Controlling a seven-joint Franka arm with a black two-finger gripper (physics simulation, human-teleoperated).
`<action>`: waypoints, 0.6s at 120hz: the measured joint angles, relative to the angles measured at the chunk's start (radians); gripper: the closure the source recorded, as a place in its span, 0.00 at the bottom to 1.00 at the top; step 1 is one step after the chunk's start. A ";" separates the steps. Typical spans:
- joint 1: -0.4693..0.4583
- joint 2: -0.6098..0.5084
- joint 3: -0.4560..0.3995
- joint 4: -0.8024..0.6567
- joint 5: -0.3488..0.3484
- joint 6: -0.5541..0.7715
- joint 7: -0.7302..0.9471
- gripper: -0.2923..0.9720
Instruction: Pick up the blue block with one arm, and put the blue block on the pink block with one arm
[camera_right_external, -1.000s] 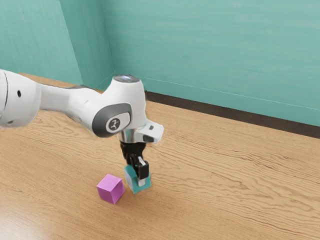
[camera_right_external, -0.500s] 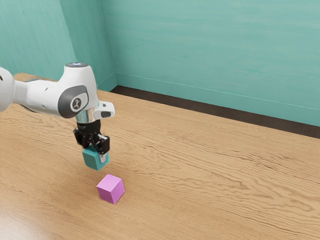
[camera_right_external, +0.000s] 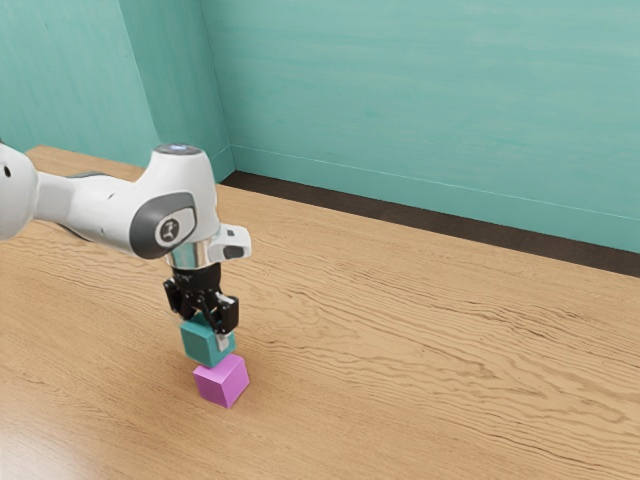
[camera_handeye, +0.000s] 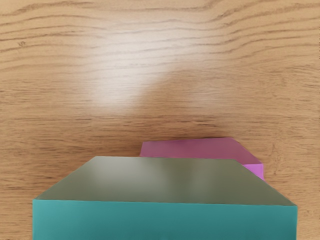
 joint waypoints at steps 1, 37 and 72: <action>0.000 0.000 0.000 0.000 0.000 0.000 -0.001 0.47; -0.016 -0.003 0.000 -0.016 0.005 0.005 -0.034 0.47; -0.032 0.000 0.000 -0.017 0.007 0.014 -0.055 0.47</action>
